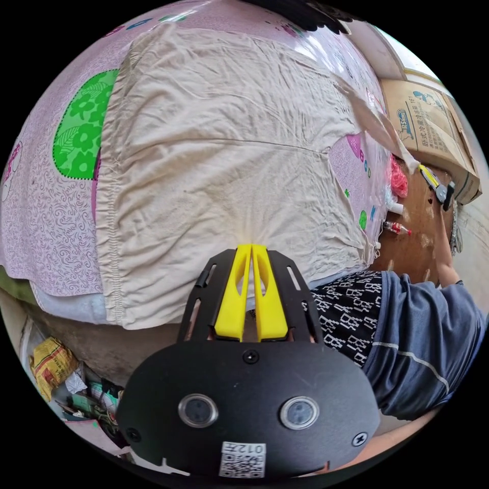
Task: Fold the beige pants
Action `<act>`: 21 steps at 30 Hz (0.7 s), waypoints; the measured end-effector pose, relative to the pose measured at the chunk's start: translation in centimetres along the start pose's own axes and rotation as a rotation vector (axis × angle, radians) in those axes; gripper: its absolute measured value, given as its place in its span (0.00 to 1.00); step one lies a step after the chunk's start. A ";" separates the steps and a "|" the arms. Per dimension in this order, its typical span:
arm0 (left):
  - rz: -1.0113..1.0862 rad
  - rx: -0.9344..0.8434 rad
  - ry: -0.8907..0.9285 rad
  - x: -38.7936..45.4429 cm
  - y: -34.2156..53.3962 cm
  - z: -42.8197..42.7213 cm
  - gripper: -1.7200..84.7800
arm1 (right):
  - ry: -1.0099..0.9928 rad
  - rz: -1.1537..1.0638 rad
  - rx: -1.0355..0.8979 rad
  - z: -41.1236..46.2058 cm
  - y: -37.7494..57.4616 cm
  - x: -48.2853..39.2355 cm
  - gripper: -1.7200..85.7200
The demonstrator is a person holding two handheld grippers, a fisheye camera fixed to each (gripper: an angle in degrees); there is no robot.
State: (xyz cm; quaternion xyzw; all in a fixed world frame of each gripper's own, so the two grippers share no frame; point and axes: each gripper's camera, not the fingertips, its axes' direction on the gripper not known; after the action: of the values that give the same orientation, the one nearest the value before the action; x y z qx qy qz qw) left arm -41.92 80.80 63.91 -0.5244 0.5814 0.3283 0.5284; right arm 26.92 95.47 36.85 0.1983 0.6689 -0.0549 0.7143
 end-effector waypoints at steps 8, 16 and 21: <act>0.055 0.144 -0.106 5.8 -2.4 -5.0 0.02 | -0.481 0.665 -0.106 10.9 4.8 1.2 0.11; 0.150 0.186 -0.364 11.7 -9.9 -6.8 0.02 | -0.504 0.344 -0.031 9.1 0.6 -5.8 0.11; 0.302 0.167 -0.543 16.3 -13.4 -6.4 0.02 | -0.422 0.057 -0.092 9.9 -2.1 -11.8 0.11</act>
State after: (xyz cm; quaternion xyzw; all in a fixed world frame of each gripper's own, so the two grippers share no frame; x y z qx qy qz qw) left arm -29.02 67.40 52.05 -0.2803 0.5154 0.4821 0.6506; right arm 34.22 87.80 48.16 0.1684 0.5005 -0.0444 0.8480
